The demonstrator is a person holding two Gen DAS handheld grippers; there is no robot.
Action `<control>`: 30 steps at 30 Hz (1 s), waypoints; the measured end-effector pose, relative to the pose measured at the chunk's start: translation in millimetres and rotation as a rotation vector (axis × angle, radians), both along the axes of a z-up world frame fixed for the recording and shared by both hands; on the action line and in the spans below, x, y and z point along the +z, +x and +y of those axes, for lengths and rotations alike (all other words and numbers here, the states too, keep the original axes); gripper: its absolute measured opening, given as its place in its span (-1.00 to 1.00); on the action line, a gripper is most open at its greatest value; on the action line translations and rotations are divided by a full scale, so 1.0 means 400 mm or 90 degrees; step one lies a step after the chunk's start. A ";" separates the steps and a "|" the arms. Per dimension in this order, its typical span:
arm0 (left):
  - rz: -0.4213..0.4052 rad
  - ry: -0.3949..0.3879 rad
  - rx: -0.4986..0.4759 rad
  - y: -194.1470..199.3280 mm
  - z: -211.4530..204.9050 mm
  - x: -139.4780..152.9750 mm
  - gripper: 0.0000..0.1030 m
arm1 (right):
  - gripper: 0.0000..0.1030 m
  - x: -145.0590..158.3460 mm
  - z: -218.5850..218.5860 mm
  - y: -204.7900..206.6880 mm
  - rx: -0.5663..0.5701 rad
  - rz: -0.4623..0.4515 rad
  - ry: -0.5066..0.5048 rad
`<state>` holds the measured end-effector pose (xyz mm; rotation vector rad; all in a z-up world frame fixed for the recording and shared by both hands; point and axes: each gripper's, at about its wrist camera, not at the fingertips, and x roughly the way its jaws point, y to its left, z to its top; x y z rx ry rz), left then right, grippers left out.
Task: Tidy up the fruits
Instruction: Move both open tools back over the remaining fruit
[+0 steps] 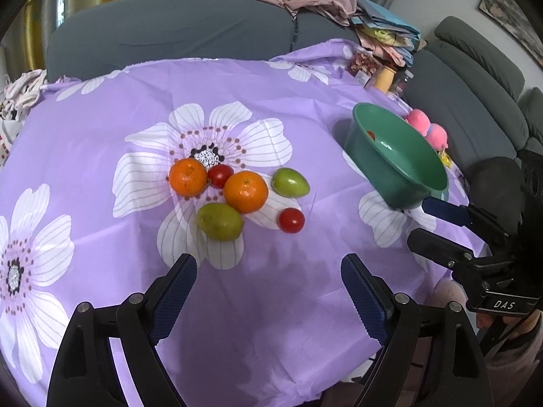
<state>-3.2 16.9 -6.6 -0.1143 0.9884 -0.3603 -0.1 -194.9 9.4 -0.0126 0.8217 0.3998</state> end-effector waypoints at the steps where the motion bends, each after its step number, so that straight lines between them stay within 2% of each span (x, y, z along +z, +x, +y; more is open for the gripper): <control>1: 0.002 -0.001 -0.001 0.000 0.002 -0.003 0.69 | 0.46 -0.001 0.005 0.001 0.002 0.002 -0.002; 15: 0.017 -0.009 -0.011 -0.011 0.011 -0.027 0.69 | 0.46 -0.026 0.042 0.020 0.019 0.023 -0.010; 23: 0.022 -0.035 -0.041 -0.006 0.000 -0.038 0.69 | 0.46 -0.043 0.054 0.045 0.024 0.038 -0.008; 30: 0.030 -0.052 -0.020 0.016 0.031 -0.051 0.69 | 0.46 -0.070 0.061 0.069 0.028 0.059 -0.009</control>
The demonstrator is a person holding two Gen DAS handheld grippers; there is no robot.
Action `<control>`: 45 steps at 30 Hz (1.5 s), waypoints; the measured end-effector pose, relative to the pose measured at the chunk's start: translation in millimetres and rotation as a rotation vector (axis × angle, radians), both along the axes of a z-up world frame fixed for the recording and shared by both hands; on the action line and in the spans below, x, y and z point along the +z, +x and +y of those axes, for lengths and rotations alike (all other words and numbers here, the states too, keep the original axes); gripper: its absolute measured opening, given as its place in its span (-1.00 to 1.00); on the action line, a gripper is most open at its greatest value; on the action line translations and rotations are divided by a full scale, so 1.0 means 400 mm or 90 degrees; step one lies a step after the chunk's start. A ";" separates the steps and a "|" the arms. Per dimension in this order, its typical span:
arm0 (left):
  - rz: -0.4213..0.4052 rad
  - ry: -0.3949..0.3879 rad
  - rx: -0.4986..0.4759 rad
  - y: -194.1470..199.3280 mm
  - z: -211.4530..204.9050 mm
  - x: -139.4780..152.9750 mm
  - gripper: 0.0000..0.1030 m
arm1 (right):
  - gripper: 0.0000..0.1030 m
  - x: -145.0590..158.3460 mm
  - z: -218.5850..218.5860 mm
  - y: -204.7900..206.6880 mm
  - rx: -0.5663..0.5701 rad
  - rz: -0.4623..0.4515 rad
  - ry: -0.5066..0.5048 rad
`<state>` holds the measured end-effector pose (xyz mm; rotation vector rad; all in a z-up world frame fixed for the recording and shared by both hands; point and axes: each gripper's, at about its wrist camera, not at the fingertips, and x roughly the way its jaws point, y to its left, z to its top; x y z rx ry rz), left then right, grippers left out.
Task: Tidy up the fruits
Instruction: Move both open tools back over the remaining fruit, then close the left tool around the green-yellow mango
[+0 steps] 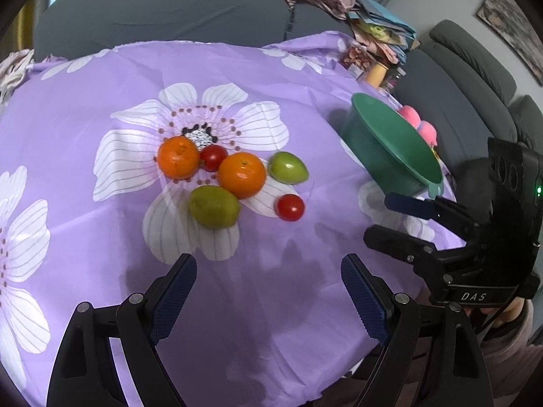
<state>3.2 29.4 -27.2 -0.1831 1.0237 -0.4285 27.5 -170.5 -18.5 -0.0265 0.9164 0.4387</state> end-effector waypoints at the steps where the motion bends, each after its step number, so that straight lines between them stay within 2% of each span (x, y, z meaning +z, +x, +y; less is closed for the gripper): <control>1: 0.001 -0.001 0.002 0.002 0.003 -0.001 0.69 | 0.46 -0.004 0.004 0.005 0.002 0.003 0.000; 5: 0.006 -0.002 0.008 0.012 0.014 -0.009 0.69 | 0.46 -0.014 0.017 0.017 0.014 0.010 0.004; 10: 0.005 -0.021 0.021 0.043 0.042 -0.005 0.69 | 0.41 -0.025 0.060 0.024 0.065 0.016 0.016; 15: 0.017 -0.032 0.032 0.092 0.059 -0.018 0.69 | 0.24 -0.047 0.109 0.053 0.103 0.035 0.043; 23: 0.035 -0.031 0.017 0.135 0.050 -0.052 0.68 | 0.05 -0.104 0.181 0.113 0.125 0.091 0.082; 26: 0.040 -0.022 0.008 0.149 0.046 -0.063 0.52 | 0.01 -0.113 0.204 0.130 0.127 0.097 0.077; 32: 0.044 -0.019 0.001 0.170 0.048 -0.077 0.46 | -0.02 -0.124 0.230 0.169 0.122 0.109 0.074; 34: 0.049 -0.022 -0.003 0.176 0.047 -0.084 0.22 | -0.04 -0.127 0.235 0.176 0.125 0.112 0.070; 38: 0.050 -0.022 0.004 0.182 0.054 -0.090 0.17 | -0.09 -0.128 0.245 0.190 0.131 0.115 0.070; 41: 0.050 -0.022 0.010 0.183 0.064 -0.092 0.04 | -0.30 -0.130 0.247 0.192 0.134 0.111 0.068; 45: 0.045 -0.021 0.009 0.178 0.068 -0.091 -0.06 | -0.32 -0.130 0.252 0.191 0.140 0.106 0.061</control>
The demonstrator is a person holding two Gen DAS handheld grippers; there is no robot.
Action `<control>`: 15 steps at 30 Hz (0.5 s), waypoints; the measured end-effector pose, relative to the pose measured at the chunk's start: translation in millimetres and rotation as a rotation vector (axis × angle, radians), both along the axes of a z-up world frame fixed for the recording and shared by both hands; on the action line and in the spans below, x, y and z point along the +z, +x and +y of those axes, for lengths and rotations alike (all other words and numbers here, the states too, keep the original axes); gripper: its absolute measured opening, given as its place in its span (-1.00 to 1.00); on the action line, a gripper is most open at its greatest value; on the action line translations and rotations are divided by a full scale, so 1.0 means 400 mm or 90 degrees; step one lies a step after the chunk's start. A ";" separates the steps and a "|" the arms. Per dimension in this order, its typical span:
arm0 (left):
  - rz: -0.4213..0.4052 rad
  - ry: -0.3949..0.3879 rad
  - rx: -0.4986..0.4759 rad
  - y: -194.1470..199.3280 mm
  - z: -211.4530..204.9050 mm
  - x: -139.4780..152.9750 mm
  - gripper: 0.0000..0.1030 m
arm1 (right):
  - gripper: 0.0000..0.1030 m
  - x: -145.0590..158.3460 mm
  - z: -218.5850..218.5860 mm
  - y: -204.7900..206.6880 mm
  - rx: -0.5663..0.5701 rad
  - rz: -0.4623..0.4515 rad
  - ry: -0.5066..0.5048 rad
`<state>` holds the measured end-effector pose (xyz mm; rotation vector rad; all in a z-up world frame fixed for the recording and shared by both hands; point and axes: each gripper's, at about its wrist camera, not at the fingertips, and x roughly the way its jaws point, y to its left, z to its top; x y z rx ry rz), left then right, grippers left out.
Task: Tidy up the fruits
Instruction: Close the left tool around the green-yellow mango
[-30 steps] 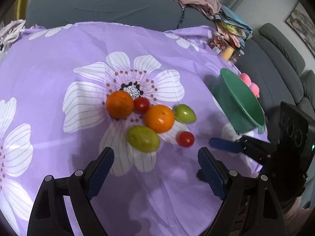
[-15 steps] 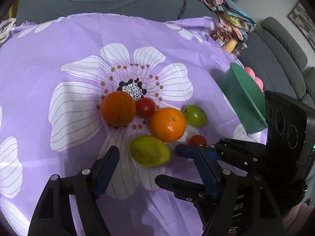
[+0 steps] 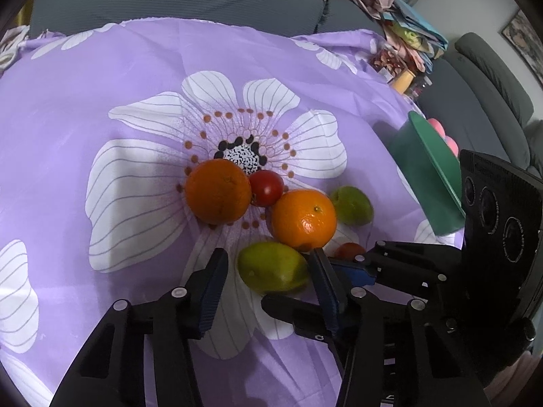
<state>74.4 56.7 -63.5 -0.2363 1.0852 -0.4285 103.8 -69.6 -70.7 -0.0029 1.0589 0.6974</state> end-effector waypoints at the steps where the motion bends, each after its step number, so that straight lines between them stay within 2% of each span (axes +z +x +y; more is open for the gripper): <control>1: -0.001 0.001 -0.001 0.000 -0.002 0.001 -0.10 | -0.32 0.000 0.002 0.000 0.001 -0.002 -0.001; 15: -0.010 0.021 -0.021 -0.042 -0.047 0.030 -0.14 | -0.33 0.015 -0.030 -0.041 -0.010 -0.004 0.014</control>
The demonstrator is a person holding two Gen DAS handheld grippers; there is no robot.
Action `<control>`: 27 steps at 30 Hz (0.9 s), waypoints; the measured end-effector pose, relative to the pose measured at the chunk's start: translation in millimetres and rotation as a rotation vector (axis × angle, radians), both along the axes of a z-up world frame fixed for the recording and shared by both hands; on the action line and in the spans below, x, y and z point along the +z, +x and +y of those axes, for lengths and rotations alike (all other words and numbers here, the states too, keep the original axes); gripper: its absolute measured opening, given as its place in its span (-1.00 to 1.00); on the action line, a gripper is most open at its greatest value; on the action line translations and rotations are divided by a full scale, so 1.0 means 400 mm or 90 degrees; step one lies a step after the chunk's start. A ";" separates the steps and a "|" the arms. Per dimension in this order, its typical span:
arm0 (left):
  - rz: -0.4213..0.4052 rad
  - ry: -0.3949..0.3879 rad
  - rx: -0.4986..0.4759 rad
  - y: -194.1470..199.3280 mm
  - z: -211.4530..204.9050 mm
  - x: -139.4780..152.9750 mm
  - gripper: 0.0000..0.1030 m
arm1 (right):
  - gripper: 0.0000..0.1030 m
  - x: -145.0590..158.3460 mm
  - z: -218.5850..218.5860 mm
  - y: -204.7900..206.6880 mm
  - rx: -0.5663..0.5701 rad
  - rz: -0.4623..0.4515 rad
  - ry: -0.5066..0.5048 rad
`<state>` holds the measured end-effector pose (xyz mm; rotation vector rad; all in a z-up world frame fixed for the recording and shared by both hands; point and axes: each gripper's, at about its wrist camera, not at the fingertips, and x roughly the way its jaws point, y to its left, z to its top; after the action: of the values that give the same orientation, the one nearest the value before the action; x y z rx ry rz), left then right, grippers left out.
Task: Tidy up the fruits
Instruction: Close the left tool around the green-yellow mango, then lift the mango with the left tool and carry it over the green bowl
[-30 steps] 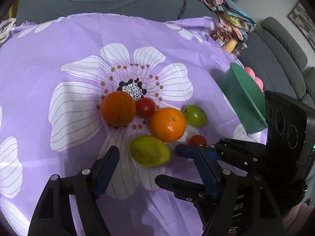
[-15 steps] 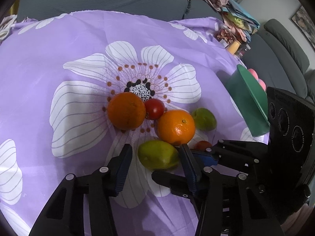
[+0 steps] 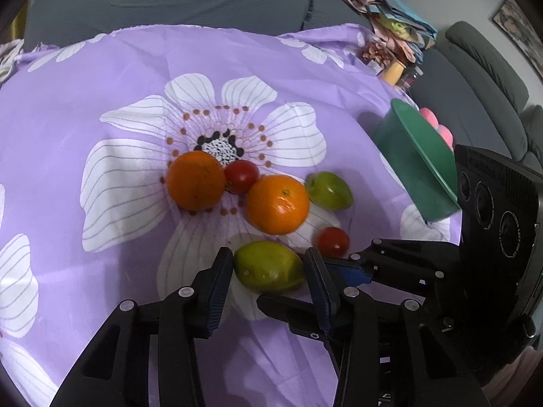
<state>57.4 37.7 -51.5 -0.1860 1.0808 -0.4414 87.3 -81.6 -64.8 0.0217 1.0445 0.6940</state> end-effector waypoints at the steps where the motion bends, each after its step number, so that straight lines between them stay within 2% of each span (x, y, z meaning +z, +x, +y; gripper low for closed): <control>1: 0.000 0.002 -0.001 -0.004 -0.005 0.003 -0.14 | -0.33 0.002 -0.005 -0.007 -0.001 0.000 0.003; 27: -0.077 0.064 -0.064 -0.083 -0.162 0.131 -0.14 | -0.33 0.105 -0.161 -0.121 -0.054 -0.074 0.062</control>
<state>24.4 -27.1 1.0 -0.0155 0.9935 -0.4806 38.8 -146.1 -22.9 0.1079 0.8935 0.6602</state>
